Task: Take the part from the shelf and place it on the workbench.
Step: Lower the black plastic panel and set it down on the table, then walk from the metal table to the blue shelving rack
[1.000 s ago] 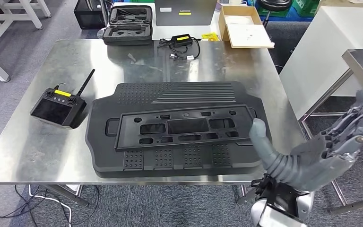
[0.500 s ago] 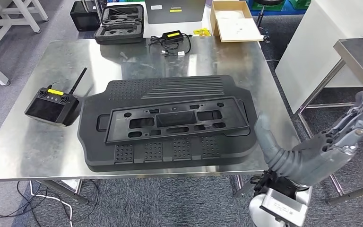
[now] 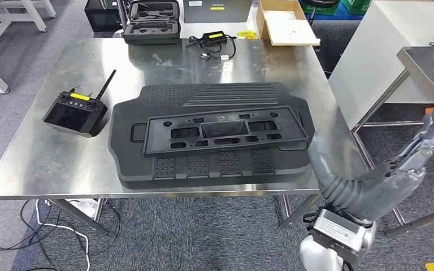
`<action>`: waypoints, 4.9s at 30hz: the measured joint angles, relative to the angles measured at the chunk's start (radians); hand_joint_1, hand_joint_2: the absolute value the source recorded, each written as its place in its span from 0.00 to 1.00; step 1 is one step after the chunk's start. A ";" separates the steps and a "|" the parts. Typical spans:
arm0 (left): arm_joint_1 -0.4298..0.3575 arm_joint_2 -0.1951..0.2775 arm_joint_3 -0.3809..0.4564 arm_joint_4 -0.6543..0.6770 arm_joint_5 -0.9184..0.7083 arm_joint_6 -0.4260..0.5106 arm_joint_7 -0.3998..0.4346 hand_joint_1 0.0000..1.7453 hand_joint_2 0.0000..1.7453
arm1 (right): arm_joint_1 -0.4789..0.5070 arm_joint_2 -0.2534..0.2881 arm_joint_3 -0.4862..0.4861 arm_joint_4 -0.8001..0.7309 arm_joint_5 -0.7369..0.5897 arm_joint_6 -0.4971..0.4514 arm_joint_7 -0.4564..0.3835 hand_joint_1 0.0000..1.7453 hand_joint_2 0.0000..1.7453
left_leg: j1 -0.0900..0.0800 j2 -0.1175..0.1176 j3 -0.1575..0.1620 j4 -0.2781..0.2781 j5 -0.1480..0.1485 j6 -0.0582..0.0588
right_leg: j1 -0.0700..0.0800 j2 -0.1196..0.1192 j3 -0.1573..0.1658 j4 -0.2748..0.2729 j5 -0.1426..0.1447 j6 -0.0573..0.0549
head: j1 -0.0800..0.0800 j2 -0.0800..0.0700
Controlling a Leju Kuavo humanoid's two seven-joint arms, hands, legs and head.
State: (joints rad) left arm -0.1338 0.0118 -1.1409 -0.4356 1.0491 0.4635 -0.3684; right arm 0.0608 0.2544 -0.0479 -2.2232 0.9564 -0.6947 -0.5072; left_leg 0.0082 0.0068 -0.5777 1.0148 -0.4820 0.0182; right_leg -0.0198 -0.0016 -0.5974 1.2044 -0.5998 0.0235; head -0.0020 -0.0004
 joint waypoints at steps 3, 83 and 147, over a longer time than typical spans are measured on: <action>-0.001 -0.001 -0.001 0.001 0.000 0.000 0.000 0.00 0.00 | 0.000 0.000 0.000 0.000 0.001 0.000 0.001 0.00 1.00 | -0.003 0.000 -0.006 0.002 0.010 -0.011 | 0.011 0.001 0.107 -0.187 0.049 -0.018 | 0.000 0.000; 0.018 0.001 -0.042 0.015 0.149 0.017 -0.048 0.00 0.00 | 0.101 -0.262 -0.138 0.399 0.147 0.000 0.830 0.00 1.00 | -0.001 -0.002 0.059 -0.001 -0.053 -0.010 | 0.009 -0.011 -0.003 -0.171 0.124 0.000 | -0.014 0.000; -0.004 0.002 -0.085 0.015 0.148 0.011 0.015 0.00 0.00 | -0.020 -0.334 0.204 1.619 -0.865 0.028 0.625 0.00 0.75 | 0.002 0.006 0.047 -0.010 -0.029 0.009 | 0.004 0.000 -0.025 -0.078 0.034 0.013 | -0.001 0.000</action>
State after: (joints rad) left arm -0.1380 0.0139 -1.2261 -0.4203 1.1966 0.4746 -0.3536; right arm 0.0410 -0.0799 0.1557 -0.6041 0.0913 -0.6668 0.1179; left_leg 0.0102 0.0133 -0.5308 1.0046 -0.5111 0.0275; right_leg -0.0159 -0.0020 -0.6228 1.1259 -0.5654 0.0360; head -0.0028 -0.0004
